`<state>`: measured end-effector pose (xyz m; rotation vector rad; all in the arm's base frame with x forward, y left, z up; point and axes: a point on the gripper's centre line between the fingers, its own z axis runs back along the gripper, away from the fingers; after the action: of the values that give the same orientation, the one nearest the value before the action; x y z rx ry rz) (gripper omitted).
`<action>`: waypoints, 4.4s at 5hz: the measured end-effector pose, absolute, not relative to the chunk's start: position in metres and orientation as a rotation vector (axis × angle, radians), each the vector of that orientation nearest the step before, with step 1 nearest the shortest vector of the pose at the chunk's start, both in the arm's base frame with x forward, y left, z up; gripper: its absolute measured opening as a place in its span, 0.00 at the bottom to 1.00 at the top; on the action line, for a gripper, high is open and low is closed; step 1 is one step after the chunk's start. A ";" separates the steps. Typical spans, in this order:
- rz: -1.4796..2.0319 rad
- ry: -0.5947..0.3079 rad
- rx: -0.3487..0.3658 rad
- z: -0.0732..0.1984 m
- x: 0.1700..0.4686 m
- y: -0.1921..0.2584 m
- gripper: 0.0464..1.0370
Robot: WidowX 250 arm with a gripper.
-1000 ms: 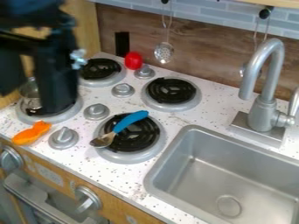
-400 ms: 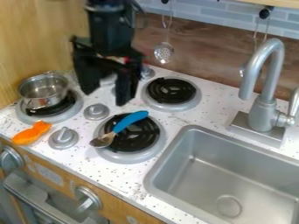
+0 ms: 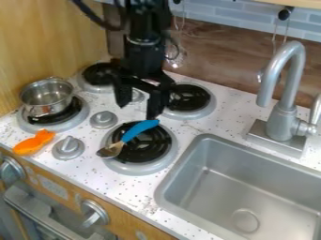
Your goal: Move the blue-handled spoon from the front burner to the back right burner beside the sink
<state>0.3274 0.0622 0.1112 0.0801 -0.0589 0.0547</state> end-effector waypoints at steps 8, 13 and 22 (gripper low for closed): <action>-0.165 -0.186 -0.092 0.034 0.372 0.109 0.91; -0.198 -0.136 0.023 0.050 0.350 0.088 0.42; 0.492 -0.373 -0.087 0.072 0.469 -0.023 0.42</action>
<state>0.4693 -0.0234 0.0721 -0.0869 -0.3727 0.4921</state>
